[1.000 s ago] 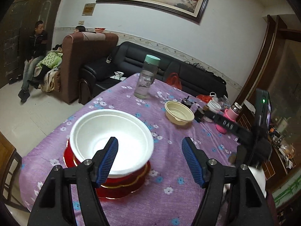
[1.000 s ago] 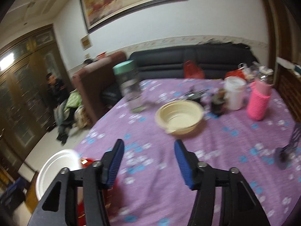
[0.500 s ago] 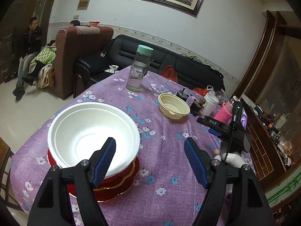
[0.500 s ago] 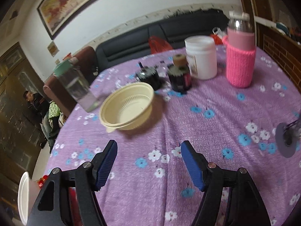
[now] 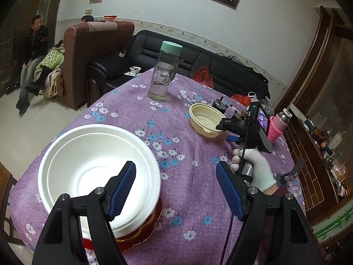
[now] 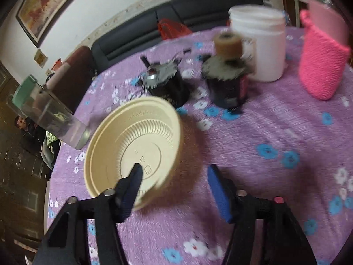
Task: Organize plates and bowls
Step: 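Grasp the beige bowl's rim with both grippers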
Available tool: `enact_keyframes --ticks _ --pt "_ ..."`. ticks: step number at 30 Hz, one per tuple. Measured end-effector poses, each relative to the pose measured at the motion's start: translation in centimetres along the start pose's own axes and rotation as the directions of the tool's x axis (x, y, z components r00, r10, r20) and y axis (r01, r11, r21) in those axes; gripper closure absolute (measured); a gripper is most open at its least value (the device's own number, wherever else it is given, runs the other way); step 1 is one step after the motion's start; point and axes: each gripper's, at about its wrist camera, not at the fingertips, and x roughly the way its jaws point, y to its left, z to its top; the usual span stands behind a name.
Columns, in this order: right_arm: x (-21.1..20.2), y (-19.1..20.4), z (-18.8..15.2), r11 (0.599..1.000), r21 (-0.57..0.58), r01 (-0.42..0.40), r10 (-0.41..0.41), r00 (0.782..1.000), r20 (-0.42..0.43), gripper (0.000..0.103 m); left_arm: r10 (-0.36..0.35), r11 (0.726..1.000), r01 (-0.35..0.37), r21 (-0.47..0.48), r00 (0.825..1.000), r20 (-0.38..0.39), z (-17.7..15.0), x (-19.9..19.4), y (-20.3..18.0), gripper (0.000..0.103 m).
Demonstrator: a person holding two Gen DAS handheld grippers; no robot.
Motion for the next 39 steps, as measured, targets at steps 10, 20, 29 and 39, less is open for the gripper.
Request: enact_keyframes --ticks 10,20,29,39 --pt "-3.5 -3.2 -1.6 0.997 0.036 -0.075 0.077 0.995 -0.066 0.09 -0.037 0.999 0.038 0.007 0.994 -0.099 0.3 3.3 -2.6 0.029" --pt "-9.8 -10.0 -8.9 0.992 0.004 -0.129 0.127 0.971 -0.203 0.089 -0.053 0.993 0.073 0.091 0.976 -0.211 -1.7 8.2 -9.1 0.029" --pt "-10.9 -12.1 -10.3 0.992 -0.02 -0.127 0.125 0.99 -0.068 0.067 0.05 0.991 -0.007 0.135 0.947 -0.319 -3.1 17.5 -12.8 0.029" --pt "-10.9 -10.8 -11.3 0.991 -0.076 -0.112 0.109 0.993 -0.042 0.069 0.072 0.993 -0.027 0.119 0.915 -0.397 -3.9 22.1 -12.0 0.087"
